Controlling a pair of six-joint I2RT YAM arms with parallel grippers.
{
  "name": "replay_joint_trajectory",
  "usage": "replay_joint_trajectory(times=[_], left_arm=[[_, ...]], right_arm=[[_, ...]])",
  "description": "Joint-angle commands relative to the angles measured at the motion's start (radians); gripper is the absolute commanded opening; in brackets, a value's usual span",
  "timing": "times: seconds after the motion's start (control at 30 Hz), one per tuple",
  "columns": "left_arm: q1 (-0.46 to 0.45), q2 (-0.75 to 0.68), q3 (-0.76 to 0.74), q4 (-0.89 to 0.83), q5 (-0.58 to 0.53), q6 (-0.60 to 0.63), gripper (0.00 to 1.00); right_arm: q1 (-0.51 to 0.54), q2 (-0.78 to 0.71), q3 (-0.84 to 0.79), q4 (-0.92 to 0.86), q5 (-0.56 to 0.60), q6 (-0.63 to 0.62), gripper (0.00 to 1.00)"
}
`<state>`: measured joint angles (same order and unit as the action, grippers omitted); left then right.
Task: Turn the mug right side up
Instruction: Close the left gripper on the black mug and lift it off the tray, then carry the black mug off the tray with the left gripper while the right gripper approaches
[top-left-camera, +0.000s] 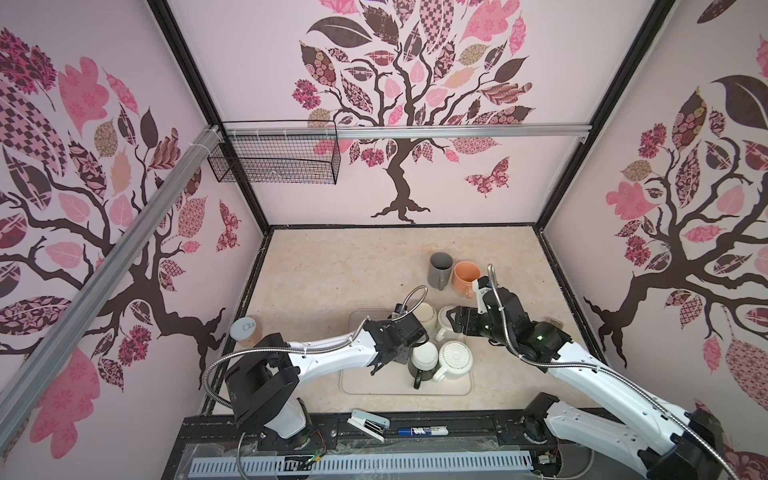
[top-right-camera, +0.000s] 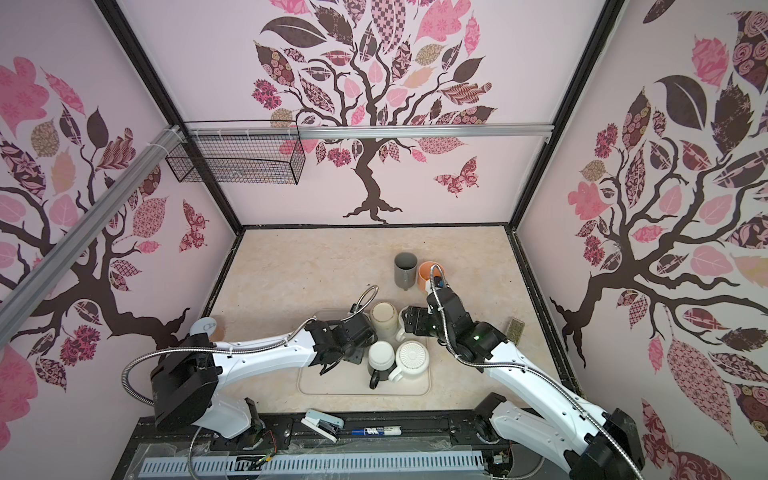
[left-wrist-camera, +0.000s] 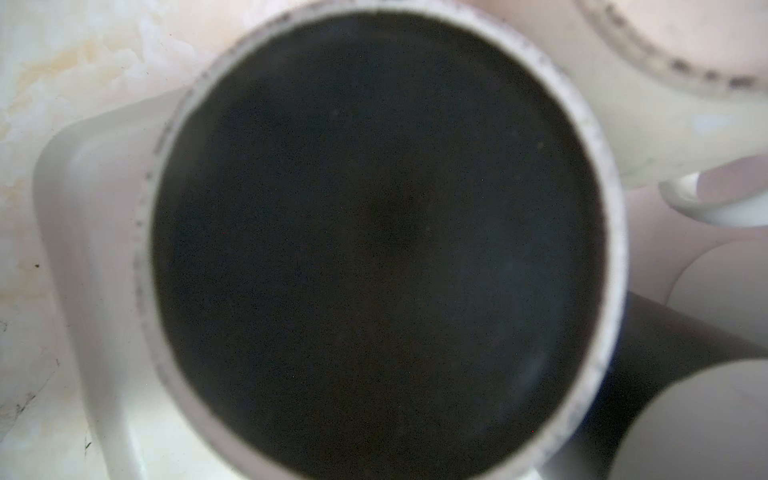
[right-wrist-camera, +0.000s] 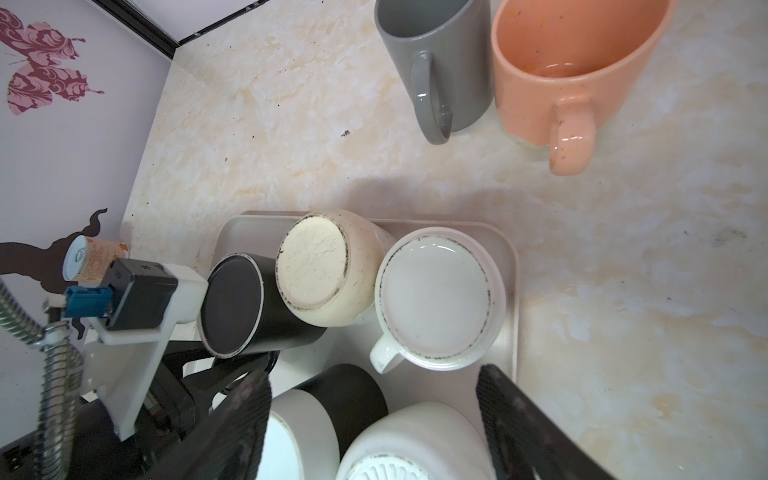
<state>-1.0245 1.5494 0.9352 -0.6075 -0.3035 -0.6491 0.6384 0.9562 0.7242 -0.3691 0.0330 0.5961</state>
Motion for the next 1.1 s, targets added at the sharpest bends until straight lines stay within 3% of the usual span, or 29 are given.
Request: replay_joint_trajectory(times=[0.0,0.23,0.37,0.53,0.83,1.07], left_arm=[[0.004,0.013,0.057,0.011,-0.036,0.011,0.25],[0.004,0.038,0.083,-0.023,-0.078,0.025,0.16],[0.004,0.062,0.103,-0.067,-0.133,0.03,0.0],[-0.006,0.04,0.12,-0.14,-0.255,0.047,0.0],[-0.013,-0.177,0.137,-0.235,-0.452,0.139,0.0],[0.013,-0.267,0.217,-0.344,-0.487,0.194,0.0]], right_arm=[[0.004,-0.02,-0.004,0.018,0.006,0.004,0.81],[0.004,-0.036,-0.009,0.013,0.007,0.005,0.81],[0.004,-0.044,-0.017,0.013,-0.002,0.004,0.81],[0.004,-0.047,-0.02,0.016,-0.03,0.004,0.81],[0.02,-0.041,-0.023,0.135,-0.184,0.056,0.79],[0.235,0.053,-0.024,0.372,-0.186,0.146,0.77]])
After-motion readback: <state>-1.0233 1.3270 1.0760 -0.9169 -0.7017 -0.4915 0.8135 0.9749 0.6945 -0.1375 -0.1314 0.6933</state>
